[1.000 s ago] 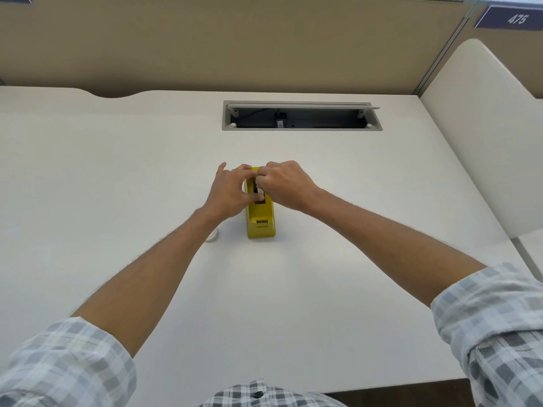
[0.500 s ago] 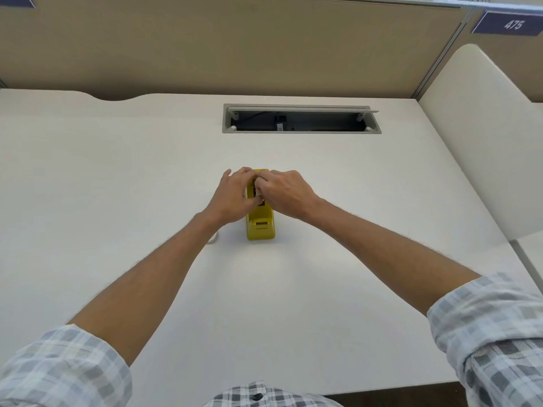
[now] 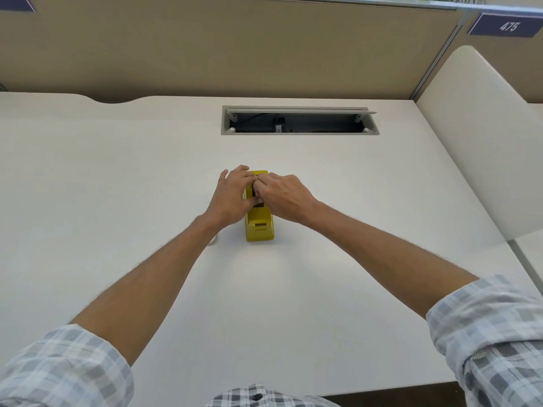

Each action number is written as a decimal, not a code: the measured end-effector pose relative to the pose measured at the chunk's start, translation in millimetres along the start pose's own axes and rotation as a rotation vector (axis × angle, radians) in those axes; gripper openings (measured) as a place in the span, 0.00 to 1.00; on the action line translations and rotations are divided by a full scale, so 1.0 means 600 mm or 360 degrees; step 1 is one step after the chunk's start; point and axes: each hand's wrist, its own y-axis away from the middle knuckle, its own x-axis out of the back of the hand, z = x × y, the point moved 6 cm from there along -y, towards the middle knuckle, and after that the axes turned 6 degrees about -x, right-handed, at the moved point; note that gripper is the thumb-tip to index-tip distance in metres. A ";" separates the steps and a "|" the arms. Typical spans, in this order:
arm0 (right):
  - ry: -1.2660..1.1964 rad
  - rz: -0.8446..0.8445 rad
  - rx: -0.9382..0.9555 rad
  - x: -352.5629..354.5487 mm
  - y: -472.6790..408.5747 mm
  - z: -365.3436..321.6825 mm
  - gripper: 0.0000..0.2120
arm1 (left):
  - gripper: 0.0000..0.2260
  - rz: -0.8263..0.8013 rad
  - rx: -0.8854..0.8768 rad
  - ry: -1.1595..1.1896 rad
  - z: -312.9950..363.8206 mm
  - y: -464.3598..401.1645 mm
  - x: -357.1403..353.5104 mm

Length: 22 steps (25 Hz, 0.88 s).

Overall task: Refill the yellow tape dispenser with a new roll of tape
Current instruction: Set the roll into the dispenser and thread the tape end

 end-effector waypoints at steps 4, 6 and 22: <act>-0.0002 -0.0044 -0.0018 -0.004 0.000 -0.002 0.06 | 0.18 0.0022 -0.0012 0.0005 -0.001 0.006 -0.003; -0.0023 -0.0051 -0.0021 -0.005 0.000 -0.002 0.06 | 0.16 0.0010 -0.0011 0.0058 -0.002 0.010 -0.004; -0.0163 0.0030 -0.0048 -0.005 0.008 -0.004 0.06 | 0.22 0.0021 0.0093 0.0398 -0.007 0.031 -0.014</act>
